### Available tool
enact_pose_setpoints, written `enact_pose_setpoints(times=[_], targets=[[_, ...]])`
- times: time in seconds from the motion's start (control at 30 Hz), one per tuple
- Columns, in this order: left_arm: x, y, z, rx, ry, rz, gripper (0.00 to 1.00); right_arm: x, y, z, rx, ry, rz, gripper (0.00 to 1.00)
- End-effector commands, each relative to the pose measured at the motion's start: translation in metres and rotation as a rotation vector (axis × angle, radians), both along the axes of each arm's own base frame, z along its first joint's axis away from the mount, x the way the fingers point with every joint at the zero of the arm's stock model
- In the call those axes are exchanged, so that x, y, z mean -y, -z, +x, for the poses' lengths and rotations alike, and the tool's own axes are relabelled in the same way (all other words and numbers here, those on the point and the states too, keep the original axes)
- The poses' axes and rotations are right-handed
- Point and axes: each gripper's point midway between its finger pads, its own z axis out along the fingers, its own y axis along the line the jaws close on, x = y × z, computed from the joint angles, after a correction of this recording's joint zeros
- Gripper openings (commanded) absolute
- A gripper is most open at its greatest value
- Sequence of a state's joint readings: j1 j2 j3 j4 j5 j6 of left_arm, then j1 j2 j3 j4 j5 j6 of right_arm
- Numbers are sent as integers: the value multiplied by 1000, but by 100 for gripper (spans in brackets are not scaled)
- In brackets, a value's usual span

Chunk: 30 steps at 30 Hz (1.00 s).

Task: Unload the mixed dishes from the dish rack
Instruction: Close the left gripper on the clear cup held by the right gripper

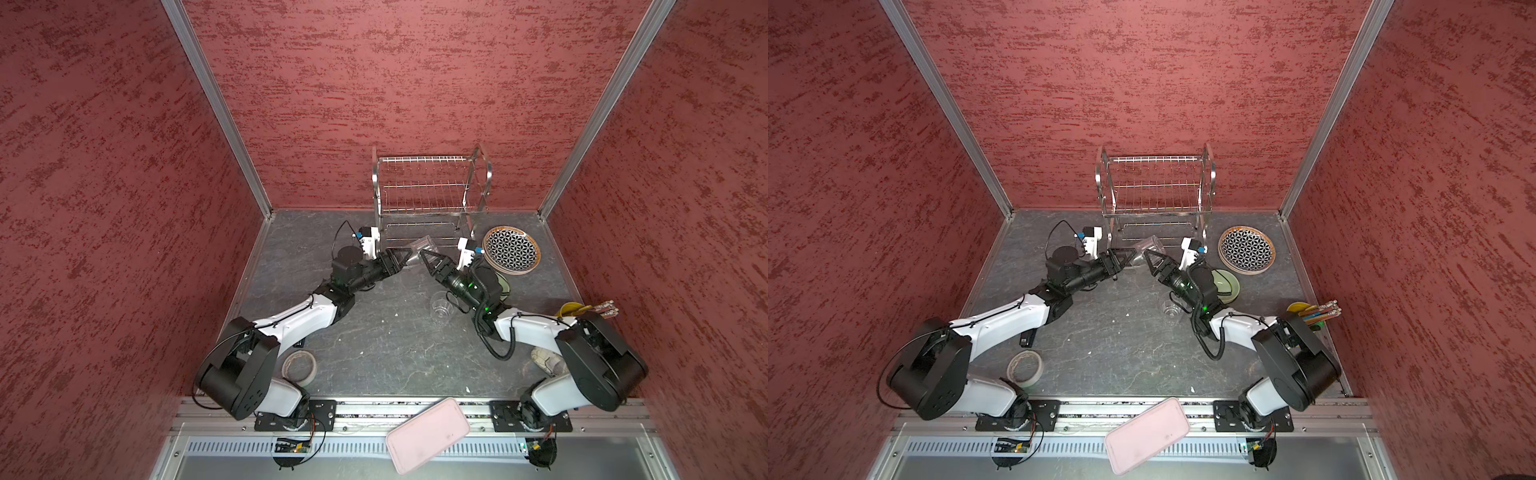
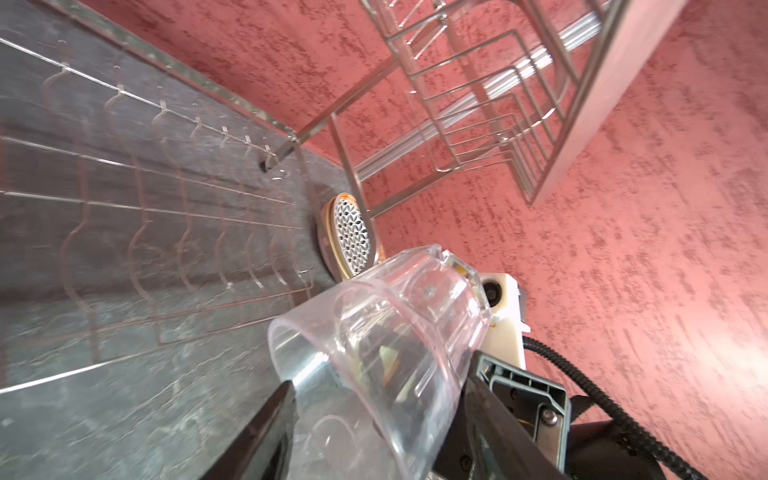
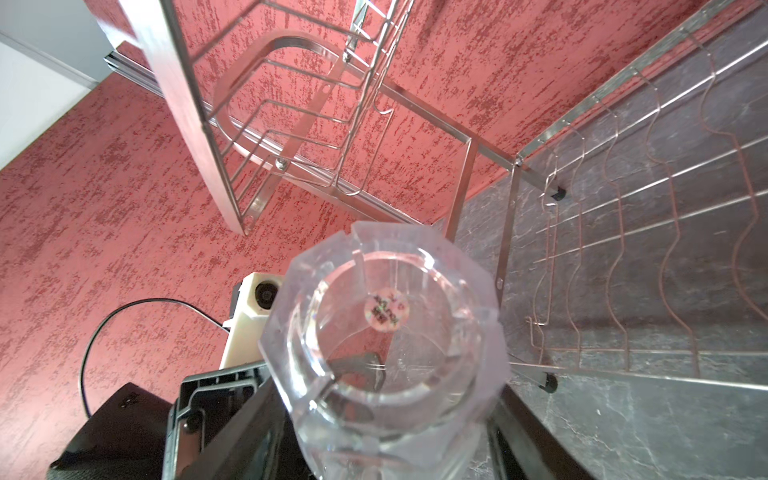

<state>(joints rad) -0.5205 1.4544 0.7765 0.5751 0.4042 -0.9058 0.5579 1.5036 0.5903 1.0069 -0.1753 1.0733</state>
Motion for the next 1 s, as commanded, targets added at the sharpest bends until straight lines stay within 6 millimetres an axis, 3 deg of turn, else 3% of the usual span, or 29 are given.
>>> enact_pose_setpoints(times=[0.0, 0.57, 0.7, 0.97], targets=[[9, -30, -2, 61, 60, -101, 56, -1, -29, -3, 64, -32, 105, 37], [15, -53, -6, 75, 112, -211, 23, -8, -41, -5, 78, -93, 210, 38], [15, -55, -5, 80, 109, -223, 17, -8, -46, -7, 89, -105, 232, 48], [16, -55, -4, 77, 110, -216, 12, -8, -48, -7, 88, -108, 233, 81]])
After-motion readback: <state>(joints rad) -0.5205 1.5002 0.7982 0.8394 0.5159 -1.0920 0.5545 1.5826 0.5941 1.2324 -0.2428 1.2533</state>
